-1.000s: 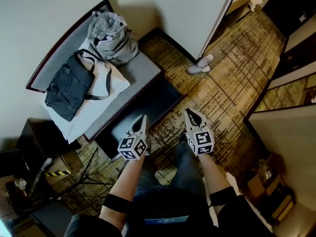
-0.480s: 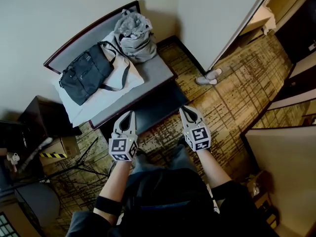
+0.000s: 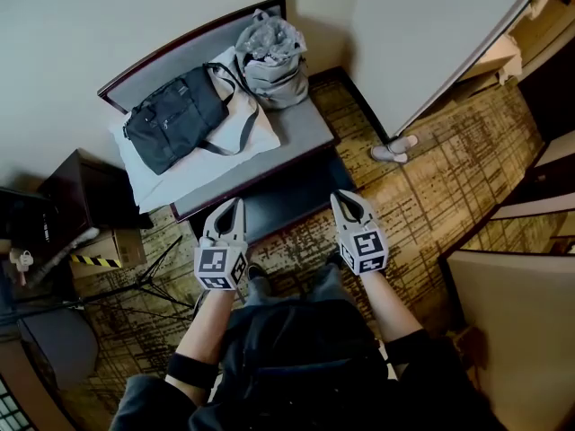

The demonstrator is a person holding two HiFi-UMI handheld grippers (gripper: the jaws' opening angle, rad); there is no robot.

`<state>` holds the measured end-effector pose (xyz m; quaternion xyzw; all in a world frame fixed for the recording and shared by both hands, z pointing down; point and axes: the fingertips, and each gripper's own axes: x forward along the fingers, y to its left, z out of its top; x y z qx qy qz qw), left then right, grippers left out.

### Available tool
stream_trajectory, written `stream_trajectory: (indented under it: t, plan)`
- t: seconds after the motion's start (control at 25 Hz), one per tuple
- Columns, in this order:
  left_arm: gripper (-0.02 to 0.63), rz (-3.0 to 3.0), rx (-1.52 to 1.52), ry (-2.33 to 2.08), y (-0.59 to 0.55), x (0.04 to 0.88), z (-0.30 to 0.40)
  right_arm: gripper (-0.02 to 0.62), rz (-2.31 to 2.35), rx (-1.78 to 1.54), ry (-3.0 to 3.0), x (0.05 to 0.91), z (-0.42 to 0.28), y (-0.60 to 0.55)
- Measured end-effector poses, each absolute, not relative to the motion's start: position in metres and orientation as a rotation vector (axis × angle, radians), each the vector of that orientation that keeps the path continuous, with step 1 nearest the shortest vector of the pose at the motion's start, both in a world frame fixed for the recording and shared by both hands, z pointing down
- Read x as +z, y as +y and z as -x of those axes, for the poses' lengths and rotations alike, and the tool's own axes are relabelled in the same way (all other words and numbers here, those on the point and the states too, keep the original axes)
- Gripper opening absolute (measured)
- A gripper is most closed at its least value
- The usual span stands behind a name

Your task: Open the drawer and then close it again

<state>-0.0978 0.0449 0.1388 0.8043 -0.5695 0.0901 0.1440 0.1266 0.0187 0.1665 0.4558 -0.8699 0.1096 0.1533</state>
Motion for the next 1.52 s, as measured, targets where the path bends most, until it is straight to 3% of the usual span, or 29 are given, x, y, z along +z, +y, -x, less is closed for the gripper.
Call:
stream_trajectory:
  t: [0.6,1.0,1.28,1.52]
  plan:
    - [0.003,-2.286,0.288,-1.682,0.054,0.15,0.116,0.033,-1.26,0.345,-2.491,0.182,-0.109,0.016]
    - [0.003,-2.262,0.335,-1.689,0.064,0.162,0.12,0.06,-1.263,0.551,-2.374,0.241,-0.114,0.027]
    - [0.003,-2.248,0.376,-1.672,0.071,0.183,0.119,0.132,-1.311,0.878,-2.252,0.317,-0.131,0.053]
    - [0.003,-2.285,0.468,-1.646,0.069,0.214,0.111,0.246,-1.407,1.266,-2.08,0.406,-0.145,0.077]
